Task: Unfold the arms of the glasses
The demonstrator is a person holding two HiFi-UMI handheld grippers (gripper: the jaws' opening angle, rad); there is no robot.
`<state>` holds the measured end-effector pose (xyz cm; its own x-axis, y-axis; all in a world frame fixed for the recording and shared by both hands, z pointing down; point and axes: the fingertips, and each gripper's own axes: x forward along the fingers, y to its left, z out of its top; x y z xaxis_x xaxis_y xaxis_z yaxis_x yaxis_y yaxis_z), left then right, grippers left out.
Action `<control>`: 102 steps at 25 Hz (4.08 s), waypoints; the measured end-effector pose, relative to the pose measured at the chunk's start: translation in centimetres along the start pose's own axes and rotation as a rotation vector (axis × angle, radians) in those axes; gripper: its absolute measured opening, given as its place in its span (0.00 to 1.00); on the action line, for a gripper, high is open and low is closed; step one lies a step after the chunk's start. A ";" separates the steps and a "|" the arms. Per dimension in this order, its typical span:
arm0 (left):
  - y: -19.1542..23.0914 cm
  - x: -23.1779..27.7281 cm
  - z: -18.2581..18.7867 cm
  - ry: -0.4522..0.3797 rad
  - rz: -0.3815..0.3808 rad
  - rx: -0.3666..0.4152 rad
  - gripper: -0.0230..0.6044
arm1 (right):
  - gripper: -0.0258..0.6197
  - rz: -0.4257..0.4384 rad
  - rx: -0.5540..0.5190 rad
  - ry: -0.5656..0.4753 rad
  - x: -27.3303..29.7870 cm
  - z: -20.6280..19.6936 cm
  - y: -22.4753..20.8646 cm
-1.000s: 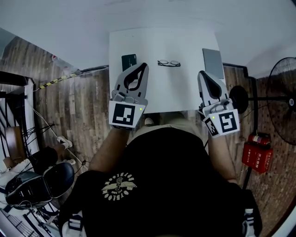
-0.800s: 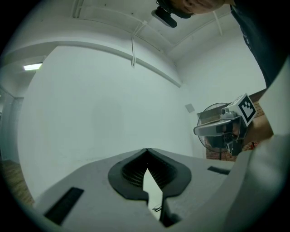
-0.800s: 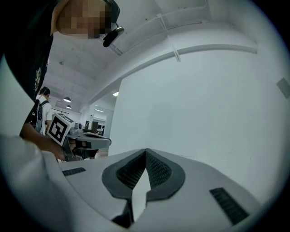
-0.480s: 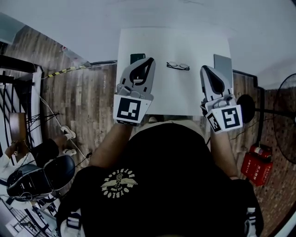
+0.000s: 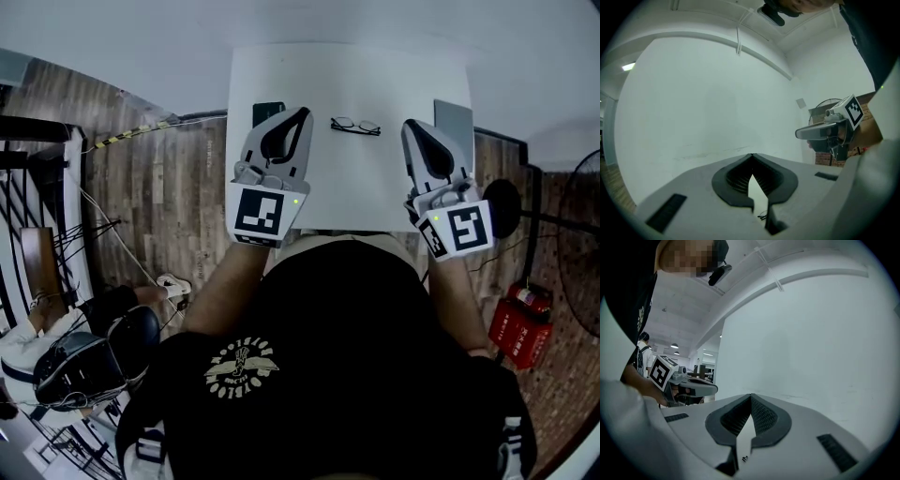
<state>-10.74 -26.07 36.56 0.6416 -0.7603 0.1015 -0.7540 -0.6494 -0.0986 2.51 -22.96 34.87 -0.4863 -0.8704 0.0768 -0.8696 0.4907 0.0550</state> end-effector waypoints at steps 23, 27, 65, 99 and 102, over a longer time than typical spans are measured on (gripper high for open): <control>-4.2 12.0 -9.6 0.284 -0.120 0.034 0.05 | 0.04 -0.033 0.057 0.073 2.7 -3.9 -9.4; -5.1 13.6 -11.6 0.305 -0.157 0.068 0.05 | 0.04 -0.033 0.068 0.086 3.1 -5.0 -10.8; -11.2 19.0 -35.1 0.985 -0.475 0.685 0.13 | 0.04 -0.059 0.183 0.192 3.4 -11.3 -17.5; -4.3 16.4 -24.2 0.550 -0.145 0.021 0.07 | 0.04 0.000 0.119 0.157 3.5 -7.4 -11.7; -3.0 15.0 -20.9 0.482 -0.097 -0.094 0.07 | 0.04 0.006 0.104 0.151 3.8 -6.6 -10.3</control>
<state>-1.82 -35.27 59.09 0.5881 -0.5895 0.5537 -0.7179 -0.6958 0.0215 10.16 -31.06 41.15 -0.4801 -0.8477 0.2257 -0.8746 0.4825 -0.0482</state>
